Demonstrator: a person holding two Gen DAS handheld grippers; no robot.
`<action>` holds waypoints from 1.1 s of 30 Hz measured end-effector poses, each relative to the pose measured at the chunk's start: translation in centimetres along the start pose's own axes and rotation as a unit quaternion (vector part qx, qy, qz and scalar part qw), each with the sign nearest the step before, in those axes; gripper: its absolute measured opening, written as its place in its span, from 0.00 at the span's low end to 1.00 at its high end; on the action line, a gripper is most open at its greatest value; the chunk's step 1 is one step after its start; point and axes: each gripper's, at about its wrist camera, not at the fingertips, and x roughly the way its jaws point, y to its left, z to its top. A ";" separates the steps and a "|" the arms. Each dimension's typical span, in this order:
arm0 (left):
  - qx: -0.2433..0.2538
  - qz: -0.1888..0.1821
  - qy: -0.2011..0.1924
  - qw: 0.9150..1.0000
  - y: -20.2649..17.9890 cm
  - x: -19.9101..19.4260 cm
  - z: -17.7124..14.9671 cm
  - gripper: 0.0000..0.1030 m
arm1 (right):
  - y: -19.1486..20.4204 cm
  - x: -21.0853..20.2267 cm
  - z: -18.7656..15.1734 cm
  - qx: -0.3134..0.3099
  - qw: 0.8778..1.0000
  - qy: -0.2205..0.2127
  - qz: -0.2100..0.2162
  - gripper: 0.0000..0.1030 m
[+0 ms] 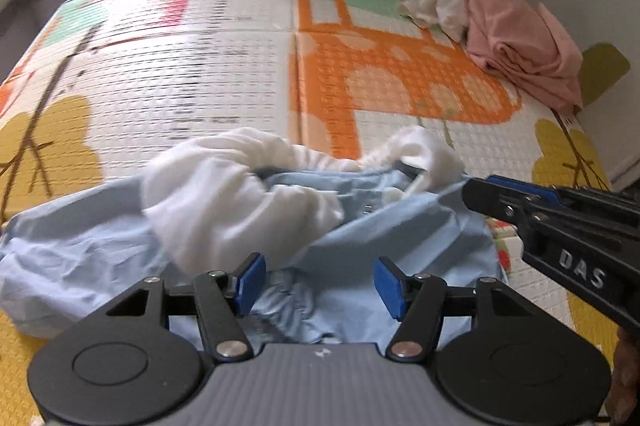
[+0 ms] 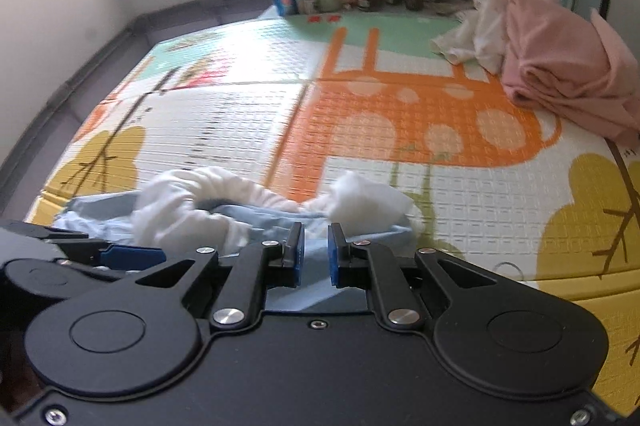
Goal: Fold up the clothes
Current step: 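Move the left gripper out to the gathered cuff of the other sleeve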
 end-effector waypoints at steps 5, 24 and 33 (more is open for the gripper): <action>-0.038 0.014 -0.011 0.999 2.9 -1.4 -0.2 0.61 | 2.9 -0.5 0.3 -0.021 1.000 -0.002 0.021 0.12; -0.202 0.082 -0.042 0.975 17.4 -5.6 -2.6 0.64 | 16.6 2.0 -0.4 -0.118 0.988 0.025 0.092 0.18; -0.247 0.097 -0.042 0.963 22.2 -5.6 -3.8 0.65 | 21.8 4.5 -0.7 -0.144 0.982 0.053 0.113 0.18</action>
